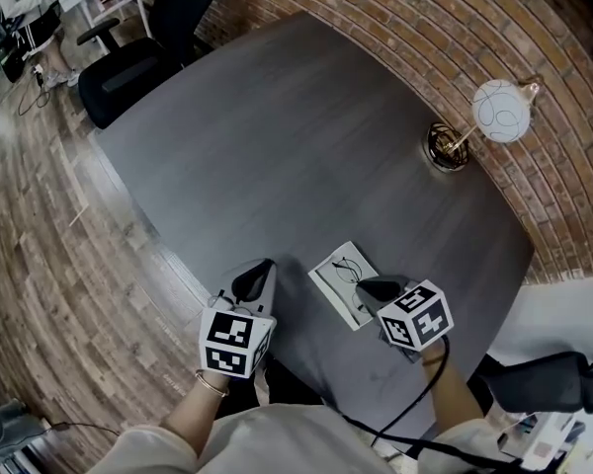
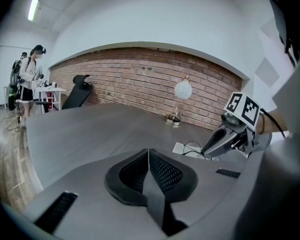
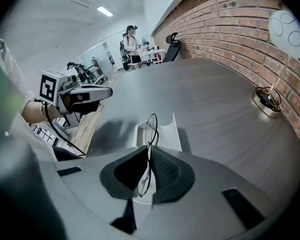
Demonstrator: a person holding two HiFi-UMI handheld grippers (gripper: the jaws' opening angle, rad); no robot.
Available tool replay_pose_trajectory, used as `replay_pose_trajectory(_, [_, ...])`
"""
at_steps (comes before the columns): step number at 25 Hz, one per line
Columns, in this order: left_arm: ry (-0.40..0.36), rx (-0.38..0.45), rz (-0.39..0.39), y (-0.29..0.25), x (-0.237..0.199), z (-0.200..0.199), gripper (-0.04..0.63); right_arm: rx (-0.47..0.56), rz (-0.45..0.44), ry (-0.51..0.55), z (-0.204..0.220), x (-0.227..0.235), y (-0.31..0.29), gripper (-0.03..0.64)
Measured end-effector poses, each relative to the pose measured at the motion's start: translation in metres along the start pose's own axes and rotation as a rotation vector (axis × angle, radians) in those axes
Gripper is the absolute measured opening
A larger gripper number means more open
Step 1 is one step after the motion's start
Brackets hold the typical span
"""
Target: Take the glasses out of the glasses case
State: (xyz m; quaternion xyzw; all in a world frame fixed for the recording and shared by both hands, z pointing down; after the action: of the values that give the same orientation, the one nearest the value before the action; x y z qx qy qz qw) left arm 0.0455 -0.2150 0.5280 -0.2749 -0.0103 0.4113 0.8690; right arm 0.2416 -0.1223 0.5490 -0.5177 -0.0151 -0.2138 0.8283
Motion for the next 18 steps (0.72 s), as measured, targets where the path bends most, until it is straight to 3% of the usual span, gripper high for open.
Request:
replay_pose_trajectory(7, [-0.031,0.022,0.013,0.004,0.005,-0.014,0.025,0.099,0.042,-0.034,-0.014,-0.008,0.019,0.048])
replay_pose_trajectory(18, [-0.108,0.122,0.044,0.011,0.015,-0.064,0.025,0.324,0.154,-0.119,-0.038,-0.018,0.067,0.048])
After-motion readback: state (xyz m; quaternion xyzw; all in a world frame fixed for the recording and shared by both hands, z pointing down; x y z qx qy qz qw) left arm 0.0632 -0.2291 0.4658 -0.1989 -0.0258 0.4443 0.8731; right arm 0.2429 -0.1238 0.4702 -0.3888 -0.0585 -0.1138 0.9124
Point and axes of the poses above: the fingertips, and each gripper's own axes: y backward along the fingers, x to its right, z out of its underside, the point moved 5 cm from there along y, backward along the fingers, and after that the axes turned 3 degrees about -z, right-handed, at the moved point
